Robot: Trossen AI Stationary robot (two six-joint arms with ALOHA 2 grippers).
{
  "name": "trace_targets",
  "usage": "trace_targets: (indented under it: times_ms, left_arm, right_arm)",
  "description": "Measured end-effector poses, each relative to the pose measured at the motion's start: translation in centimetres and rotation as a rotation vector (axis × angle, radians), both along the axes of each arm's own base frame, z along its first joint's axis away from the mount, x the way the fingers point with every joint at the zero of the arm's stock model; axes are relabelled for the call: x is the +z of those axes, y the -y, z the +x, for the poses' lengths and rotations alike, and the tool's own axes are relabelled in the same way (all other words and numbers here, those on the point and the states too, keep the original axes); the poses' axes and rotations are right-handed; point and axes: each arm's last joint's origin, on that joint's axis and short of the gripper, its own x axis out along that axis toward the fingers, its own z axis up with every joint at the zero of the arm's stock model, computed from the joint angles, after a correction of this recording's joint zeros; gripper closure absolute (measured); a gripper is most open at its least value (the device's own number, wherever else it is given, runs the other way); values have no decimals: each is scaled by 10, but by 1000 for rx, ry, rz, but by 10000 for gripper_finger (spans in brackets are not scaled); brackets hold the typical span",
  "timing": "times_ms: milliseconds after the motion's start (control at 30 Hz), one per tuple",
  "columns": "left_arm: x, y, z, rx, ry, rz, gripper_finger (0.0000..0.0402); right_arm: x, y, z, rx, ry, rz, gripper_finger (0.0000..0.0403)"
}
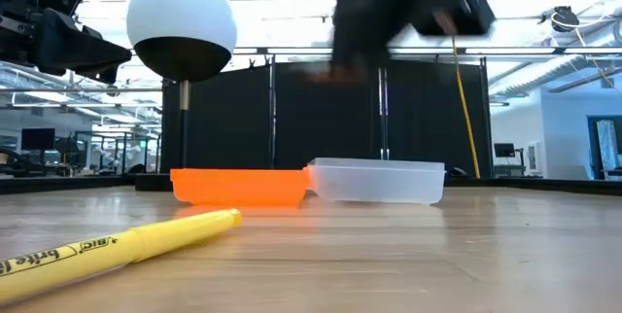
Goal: Pick & place school supplies into a supply box
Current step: Put the black pen into the orange supply box
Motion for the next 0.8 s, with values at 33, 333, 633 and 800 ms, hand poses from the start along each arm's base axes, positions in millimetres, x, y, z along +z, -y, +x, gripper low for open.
trace_targets:
  times_ms: [33, 333, 633, 800]
  left_arm:
    - [0, 0, 0, 0, 0, 0, 355]
    - [0, 0, 0, -1, 2, 0, 355]
    - [0, 0, 0, -2, 7, 21, 355]
    - [0, 0, 0, -2, 6, 21, 355]
  right_arm:
    - [9, 1, -1, -6, 44, -6, 384]
    - [73, 14, -25, -85, 305, -219, 384]
    - [78, 75, -63, -55, 467, -315, 384]
    - [40, 107, -92, -149, 629, -280, 384]
